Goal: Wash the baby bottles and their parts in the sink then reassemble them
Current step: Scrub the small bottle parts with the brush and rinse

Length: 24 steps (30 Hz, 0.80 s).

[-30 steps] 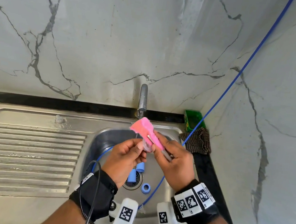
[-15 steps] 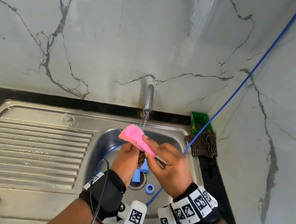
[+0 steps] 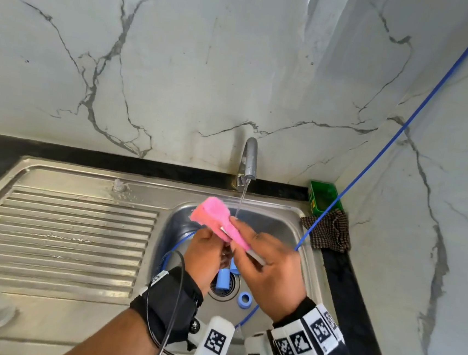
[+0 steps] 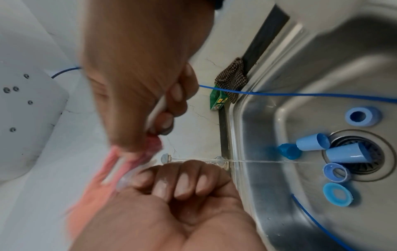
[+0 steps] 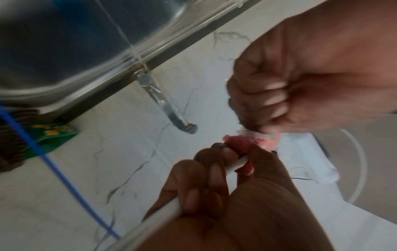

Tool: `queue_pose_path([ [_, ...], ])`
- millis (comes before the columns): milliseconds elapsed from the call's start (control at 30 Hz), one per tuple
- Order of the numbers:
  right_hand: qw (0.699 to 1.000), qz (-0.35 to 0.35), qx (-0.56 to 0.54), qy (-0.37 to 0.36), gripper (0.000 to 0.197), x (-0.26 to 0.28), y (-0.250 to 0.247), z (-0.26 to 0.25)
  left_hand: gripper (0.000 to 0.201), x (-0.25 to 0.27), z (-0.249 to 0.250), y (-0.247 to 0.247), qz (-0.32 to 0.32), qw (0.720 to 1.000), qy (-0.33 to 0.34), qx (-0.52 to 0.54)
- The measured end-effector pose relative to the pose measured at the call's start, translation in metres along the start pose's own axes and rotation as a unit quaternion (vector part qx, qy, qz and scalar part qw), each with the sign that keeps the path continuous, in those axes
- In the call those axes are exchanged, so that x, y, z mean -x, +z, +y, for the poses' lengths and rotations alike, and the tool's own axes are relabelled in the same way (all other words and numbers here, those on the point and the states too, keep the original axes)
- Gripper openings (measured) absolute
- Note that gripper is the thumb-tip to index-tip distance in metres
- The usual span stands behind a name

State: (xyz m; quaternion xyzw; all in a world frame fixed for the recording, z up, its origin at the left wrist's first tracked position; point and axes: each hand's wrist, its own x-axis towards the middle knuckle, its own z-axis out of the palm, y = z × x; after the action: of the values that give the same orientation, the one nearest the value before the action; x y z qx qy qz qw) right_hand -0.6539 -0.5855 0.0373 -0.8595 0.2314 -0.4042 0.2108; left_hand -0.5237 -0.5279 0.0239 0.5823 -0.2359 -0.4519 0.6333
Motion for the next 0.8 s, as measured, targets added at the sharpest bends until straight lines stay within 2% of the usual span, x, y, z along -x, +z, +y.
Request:
queue_pose_path([
  [100, 0.999, 0.027, 0.029, 0.027, 0.042, -0.002, 0.001, 0.003, 0.038, 0.001, 0.000, 0.001, -0.022, 1.000, -0.019, 0.010],
  [233, 0.999, 0.007, 0.032, -0.007, 0.041, 0.003, 0.004, -0.002, 0.036, 0.000, -0.004, -0.003, -0.019, 0.999, -0.034, 0.039],
  [333, 0.999, 0.023, 0.034, 0.027, 0.042, 0.000, 0.002, 0.004, 0.041, 0.002, -0.002, 0.000, -0.037, 0.997, -0.041, 0.044],
  [467, 1.000, -0.019, 0.016, -0.013, 0.043, 0.002, 0.004, -0.001, 0.039, 0.002, -0.003, -0.002, -0.021, 0.998, -0.037, 0.048],
  [567, 0.999, 0.009, 0.026, 0.016, 0.043, -0.005, 0.002, 0.010, 0.043, 0.004, -0.001, 0.000, -0.046, 0.996, -0.054, 0.052],
  [700, 0.998, -0.034, -0.003, -0.045, 0.041, 0.000, 0.007, 0.003, 0.045, 0.004, -0.002, -0.001, -0.029, 0.997, -0.045, 0.056],
  [800, 1.000, -0.003, -0.001, -0.012, 0.040, -0.007, 0.006, 0.013, 0.039, 0.004, -0.002, -0.001, -0.035, 0.996, -0.063, 0.060],
])
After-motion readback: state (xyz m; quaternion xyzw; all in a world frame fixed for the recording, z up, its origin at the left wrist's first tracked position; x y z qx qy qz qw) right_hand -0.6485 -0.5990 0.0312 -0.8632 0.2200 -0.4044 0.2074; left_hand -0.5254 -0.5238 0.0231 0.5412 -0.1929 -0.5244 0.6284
